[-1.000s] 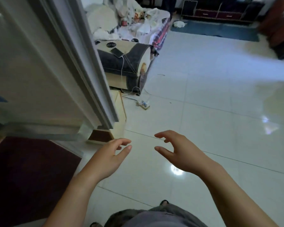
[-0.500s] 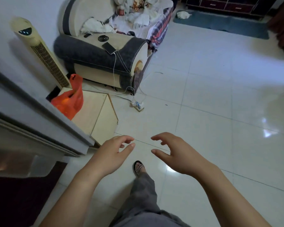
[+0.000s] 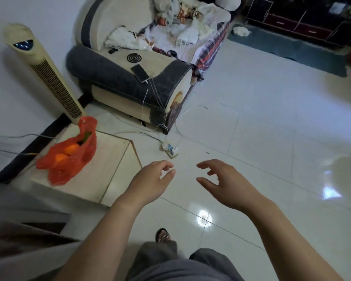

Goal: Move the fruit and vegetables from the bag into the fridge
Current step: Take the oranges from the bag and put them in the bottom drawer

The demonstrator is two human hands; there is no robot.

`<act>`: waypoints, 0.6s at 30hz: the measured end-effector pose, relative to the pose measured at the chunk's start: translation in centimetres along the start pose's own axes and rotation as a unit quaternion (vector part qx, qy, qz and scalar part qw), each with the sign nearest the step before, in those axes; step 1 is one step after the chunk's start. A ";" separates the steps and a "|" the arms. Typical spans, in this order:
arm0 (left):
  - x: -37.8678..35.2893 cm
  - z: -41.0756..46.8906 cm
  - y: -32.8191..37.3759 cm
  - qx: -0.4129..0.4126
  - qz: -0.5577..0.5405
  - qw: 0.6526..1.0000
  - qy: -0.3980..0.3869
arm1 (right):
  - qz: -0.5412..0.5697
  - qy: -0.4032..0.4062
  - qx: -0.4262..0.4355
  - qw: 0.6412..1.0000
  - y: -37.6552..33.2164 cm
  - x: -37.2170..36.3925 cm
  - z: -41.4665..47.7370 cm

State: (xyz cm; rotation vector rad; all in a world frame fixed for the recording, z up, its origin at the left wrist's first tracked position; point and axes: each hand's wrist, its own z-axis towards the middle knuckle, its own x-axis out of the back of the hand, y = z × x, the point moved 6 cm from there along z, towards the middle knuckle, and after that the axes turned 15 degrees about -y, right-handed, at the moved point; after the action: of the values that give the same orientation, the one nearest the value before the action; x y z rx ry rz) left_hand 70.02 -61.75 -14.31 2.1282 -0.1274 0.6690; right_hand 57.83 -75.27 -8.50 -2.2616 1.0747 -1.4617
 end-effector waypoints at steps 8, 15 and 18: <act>5.0 0.7 -5.2 0.104 -0.055 0.991 0.071 | -0.042 -0.091 0.111 0.989 -3.7 1.6 11.1; 11.5 0.5 -10.2 0.230 -0.140 0.944 0.189 | -0.126 -0.215 0.248 0.936 -9.0 2.9 23.0; 14.0 0.9 -11.7 0.295 -0.173 0.911 0.232 | -0.156 -0.253 0.290 0.910 -10.8 4.7 27.7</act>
State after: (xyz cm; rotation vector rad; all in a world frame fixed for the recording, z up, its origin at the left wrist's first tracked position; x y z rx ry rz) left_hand 86.09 -53.22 -16.09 2.3849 0.7880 1.0674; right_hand 87.71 -76.03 -12.33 -2.2113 0.0982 -0.9975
